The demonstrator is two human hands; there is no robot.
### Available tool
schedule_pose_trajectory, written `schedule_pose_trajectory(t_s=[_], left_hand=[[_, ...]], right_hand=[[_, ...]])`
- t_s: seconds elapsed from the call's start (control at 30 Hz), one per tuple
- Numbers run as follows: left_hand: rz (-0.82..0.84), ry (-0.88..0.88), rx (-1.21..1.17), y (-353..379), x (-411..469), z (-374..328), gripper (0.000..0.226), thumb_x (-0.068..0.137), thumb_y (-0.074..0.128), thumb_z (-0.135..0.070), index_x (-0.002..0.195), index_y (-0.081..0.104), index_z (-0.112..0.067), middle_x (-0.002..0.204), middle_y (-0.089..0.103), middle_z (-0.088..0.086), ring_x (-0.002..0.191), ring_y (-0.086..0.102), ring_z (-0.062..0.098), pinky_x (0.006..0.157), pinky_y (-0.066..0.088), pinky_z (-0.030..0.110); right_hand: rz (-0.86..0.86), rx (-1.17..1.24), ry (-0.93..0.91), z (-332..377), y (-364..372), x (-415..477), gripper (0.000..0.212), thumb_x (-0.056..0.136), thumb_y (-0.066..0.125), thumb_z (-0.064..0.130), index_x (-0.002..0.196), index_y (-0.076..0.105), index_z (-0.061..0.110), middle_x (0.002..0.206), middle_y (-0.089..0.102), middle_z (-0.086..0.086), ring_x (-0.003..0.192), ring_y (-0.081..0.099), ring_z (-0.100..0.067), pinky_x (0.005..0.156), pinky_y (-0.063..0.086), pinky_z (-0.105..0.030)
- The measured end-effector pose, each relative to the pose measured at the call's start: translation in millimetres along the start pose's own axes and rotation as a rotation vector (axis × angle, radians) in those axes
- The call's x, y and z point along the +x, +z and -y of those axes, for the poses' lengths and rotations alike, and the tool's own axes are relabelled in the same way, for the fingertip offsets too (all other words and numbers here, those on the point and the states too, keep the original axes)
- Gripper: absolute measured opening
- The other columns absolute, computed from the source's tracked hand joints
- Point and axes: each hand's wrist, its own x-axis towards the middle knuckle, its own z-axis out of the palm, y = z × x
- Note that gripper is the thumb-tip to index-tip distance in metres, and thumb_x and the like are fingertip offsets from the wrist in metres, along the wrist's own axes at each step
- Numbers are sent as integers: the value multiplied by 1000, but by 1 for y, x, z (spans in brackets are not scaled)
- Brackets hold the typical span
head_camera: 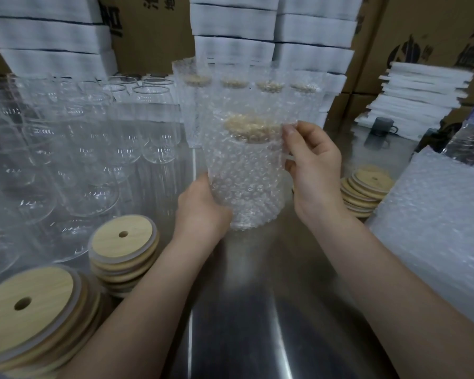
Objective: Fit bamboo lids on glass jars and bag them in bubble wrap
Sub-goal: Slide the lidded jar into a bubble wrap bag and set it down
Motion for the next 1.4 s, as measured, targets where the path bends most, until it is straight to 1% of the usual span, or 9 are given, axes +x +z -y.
schedule_pose_trajectory(t_s=[0.2, 0.37, 0.43, 0.57, 0.67, 0.8, 1.0, 1.17, 1.4], left_hand=[[-47, 90, -551, -7, -9, -19, 60, 73, 59, 0, 130, 51, -18, 122, 59, 0, 114, 57, 17, 99, 49, 46], [-79, 220, -930, -22, -11, -33, 65, 71, 57, -15, 136, 54, -17, 134, 60, 2, 126, 55, 19, 104, 46, 35], [-100, 259, -934, -24, -10, -34, 59, 76, 62, -23, 135, 57, -14, 130, 64, 3, 121, 59, 19, 98, 49, 26], [-165, 253, -990, -22, -5, -34, 39, 76, 70, -23, 112, 70, -6, 111, 69, 16, 105, 64, 34, 100, 49, 53], [-225, 286, -1017, -21, -1, -30, 6, 77, 75, -16, 78, 71, -20, 77, 67, -1, 78, 58, 16, 76, 50, 33], [-239, 361, -1067, -26, 2, -28, 21, 79, 75, -7, 73, 60, -19, 65, 63, -14, 62, 55, -1, 64, 45, 15], [-169, 356, -1161, -27, 2, -29, 28, 74, 76, -8, 68, 52, -20, 68, 57, -4, 70, 56, 11, 74, 47, 28], [-56, 265, -1227, -28, 4, -29, 30, 73, 78, -23, 60, 50, -23, 68, 46, 3, 70, 39, 22, 77, 31, 44], [-184, 134, -1273, -29, 7, -29, 26, 72, 67, -7, 68, 46, -21, 63, 40, 1, 59, 36, 14, 62, 29, 35]], right_hand=[[-40, -12, -26, -1, -1, 2, 9, 96, 61, 11, 104, 64, 8, 76, 67, 12, 74, 61, -6, 67, 52, -25], [90, 36, -4, 6, 2, 1, 13, 97, 57, 14, 88, 66, 17, 80, 59, 1, 79, 54, -14, 75, 43, -31], [158, 27, -29, 9, 4, -1, 12, 95, 58, 17, 89, 66, 12, 89, 56, -12, 88, 53, -27, 82, 43, -38], [171, 26, -81, 13, 1, -4, 12, 95, 59, 9, 98, 68, 1, 96, 59, -19, 94, 55, -32, 92, 46, -53], [143, 37, -103, 15, 2, -3, 6, 91, 64, 8, 87, 67, 12, 82, 61, -8, 83, 49, -28, 77, 43, -42], [115, 101, -130, 15, 4, -3, 16, 90, 66, 4, 80, 64, 16, 68, 61, 7, 68, 50, -15, 66, 41, -29], [114, 121, -142, 14, 2, 0, 18, 88, 67, 14, 72, 60, 16, 65, 55, 2, 62, 49, -14, 62, 41, -30], [87, 134, -106, 11, 0, -1, 26, 88, 68, 19, 64, 60, 20, 59, 51, 5, 59, 46, -10, 62, 41, -28], [45, 206, 32, 12, 3, -3, 41, 91, 65, 9, 53, 60, 25, 58, 52, 7, 57, 45, -7, 59, 39, -25]])
